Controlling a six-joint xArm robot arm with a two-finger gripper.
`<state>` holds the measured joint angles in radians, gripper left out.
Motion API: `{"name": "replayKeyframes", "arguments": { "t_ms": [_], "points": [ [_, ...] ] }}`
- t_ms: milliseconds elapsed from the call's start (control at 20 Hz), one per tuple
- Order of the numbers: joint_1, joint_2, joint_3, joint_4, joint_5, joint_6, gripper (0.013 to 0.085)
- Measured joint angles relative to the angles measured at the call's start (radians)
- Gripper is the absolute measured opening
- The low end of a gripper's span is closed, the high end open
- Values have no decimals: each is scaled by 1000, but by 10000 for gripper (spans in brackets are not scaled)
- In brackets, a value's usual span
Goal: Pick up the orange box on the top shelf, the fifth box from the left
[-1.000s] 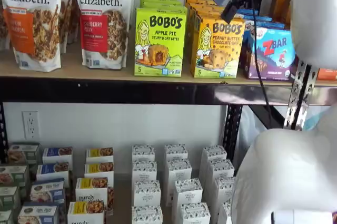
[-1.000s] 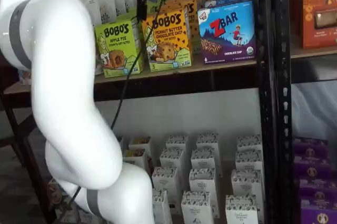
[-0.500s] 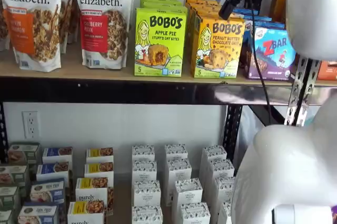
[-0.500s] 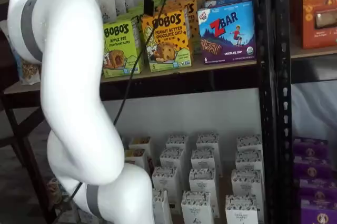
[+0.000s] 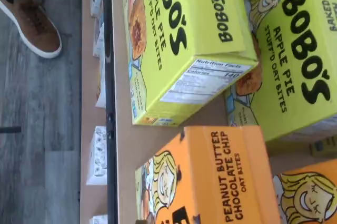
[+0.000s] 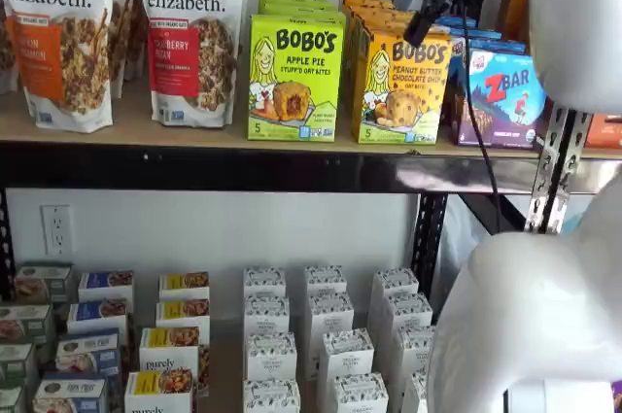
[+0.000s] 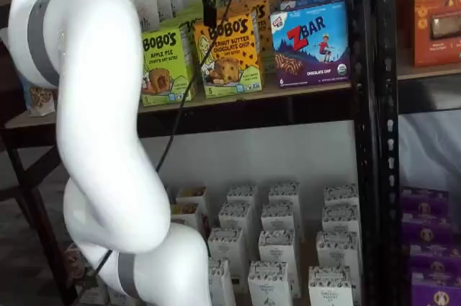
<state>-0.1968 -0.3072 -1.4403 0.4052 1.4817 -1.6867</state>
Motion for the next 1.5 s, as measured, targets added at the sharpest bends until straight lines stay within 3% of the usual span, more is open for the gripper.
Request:
{"name": "replayKeyframes", "arguments": {
  "t_ms": [550, 800, 1500],
  "points": [
    [44, -37, 80, -88, -134, 6, 850],
    [44, 7, 17, -108, -43, 12, 850],
    [65, 79, -42, -172, 39, 22, 850]
  ]
}}
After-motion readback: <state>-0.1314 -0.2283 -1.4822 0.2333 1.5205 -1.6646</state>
